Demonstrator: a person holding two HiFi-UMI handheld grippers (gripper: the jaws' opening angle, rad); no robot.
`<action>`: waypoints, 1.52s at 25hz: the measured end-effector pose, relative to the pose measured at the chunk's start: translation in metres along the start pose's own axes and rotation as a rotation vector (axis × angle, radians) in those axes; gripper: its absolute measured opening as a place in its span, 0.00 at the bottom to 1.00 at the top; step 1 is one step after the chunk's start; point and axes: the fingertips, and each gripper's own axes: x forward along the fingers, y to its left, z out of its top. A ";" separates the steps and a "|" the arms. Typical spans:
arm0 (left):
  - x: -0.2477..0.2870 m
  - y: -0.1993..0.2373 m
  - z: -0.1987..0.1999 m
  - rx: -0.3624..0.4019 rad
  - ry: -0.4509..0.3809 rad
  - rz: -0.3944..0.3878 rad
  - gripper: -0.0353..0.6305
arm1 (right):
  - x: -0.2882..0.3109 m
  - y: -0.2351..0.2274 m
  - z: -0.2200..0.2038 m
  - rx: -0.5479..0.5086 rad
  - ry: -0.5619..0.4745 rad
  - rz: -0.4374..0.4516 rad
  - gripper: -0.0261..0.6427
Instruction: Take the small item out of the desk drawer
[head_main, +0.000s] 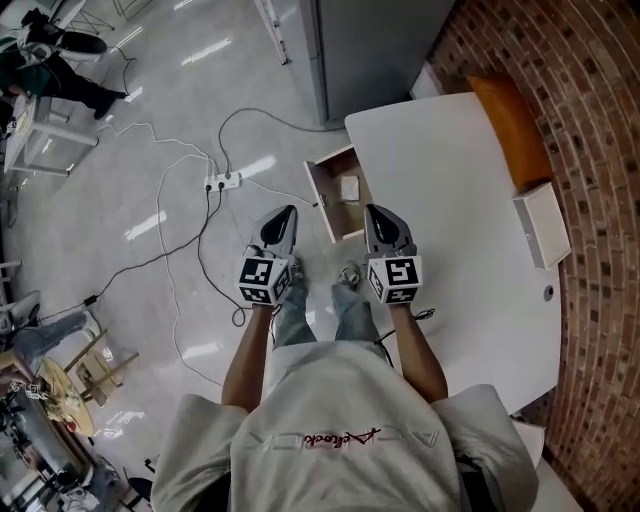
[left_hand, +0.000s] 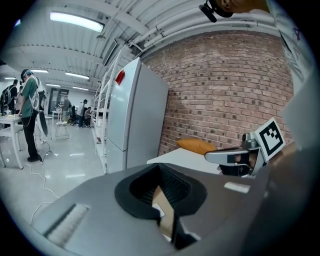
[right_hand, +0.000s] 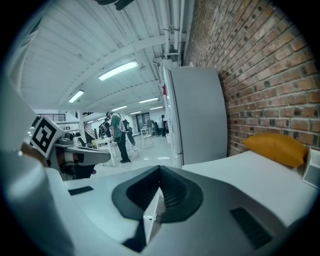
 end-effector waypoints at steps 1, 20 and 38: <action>0.005 0.002 -0.003 -0.002 0.002 -0.008 0.07 | 0.004 0.001 -0.003 -0.002 0.001 -0.002 0.06; 0.035 0.062 -0.134 -0.049 0.128 -0.195 0.07 | 0.047 0.036 -0.154 0.053 0.174 -0.197 0.06; 0.052 0.078 -0.264 -0.103 0.211 -0.181 0.07 | 0.041 0.041 -0.294 0.115 0.346 -0.194 0.06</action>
